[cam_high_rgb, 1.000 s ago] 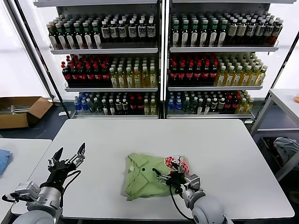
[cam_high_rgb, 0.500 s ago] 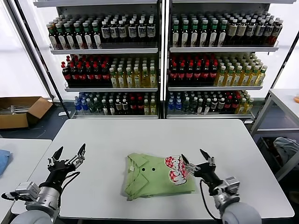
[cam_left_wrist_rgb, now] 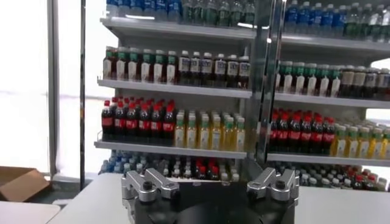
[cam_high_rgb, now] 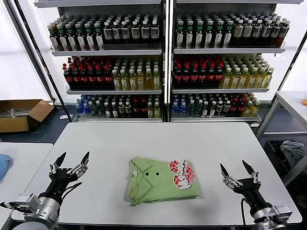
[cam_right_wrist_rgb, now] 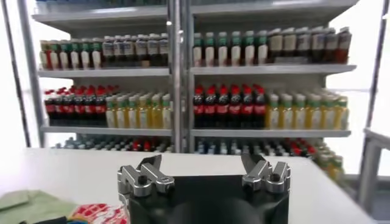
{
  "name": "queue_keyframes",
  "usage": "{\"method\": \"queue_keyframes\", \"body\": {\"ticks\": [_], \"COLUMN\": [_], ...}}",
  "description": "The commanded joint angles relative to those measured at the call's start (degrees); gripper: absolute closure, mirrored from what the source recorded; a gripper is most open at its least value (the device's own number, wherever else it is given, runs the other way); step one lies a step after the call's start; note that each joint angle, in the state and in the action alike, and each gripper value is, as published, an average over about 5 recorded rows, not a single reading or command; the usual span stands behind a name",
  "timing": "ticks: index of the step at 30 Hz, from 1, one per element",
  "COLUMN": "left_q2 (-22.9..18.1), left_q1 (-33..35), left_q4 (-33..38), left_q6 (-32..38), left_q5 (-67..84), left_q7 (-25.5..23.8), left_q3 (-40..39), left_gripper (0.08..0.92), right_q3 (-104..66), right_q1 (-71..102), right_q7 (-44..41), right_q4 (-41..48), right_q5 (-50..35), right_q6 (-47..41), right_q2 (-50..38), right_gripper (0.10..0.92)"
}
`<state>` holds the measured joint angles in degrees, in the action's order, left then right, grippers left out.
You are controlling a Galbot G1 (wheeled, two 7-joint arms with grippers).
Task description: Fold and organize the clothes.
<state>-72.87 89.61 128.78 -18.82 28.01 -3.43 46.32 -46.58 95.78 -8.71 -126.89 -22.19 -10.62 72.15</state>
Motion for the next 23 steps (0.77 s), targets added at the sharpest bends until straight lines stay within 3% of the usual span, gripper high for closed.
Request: {"method": "queue_keyframes", "body": {"ticks": [1,7,23], "left_q2": [-1.04,-2.46,-5.17], "left_q1": [2.19,3.32,5.10], "left_q4": [-1.08,-2.64,-1.82], "left_q6": [2.90,7.29,7.54], "left_q5": [-4.97,-10.73,-8.07], "left_q7": [-8.72,-15.22,-17.27], "left_q3": [3.16,6.97,12.88], "left_gripper": [0.177,0.177,0.177], "right_q3": [-5.83,-4.81,-5.69], "right_q1": [7.23,7.67,10.83], "right_q7": [-1.84,-4.08,-6.39], "right_q4": [-3.18,-2.88,-2.82], "right_q5": [1.37,0.83,0.86], "right_q6": [2.55,2.80,2.97], "right_q2": [2.75,3.41,2.17], "right_gripper": [0.203,0.203,0.203]}}
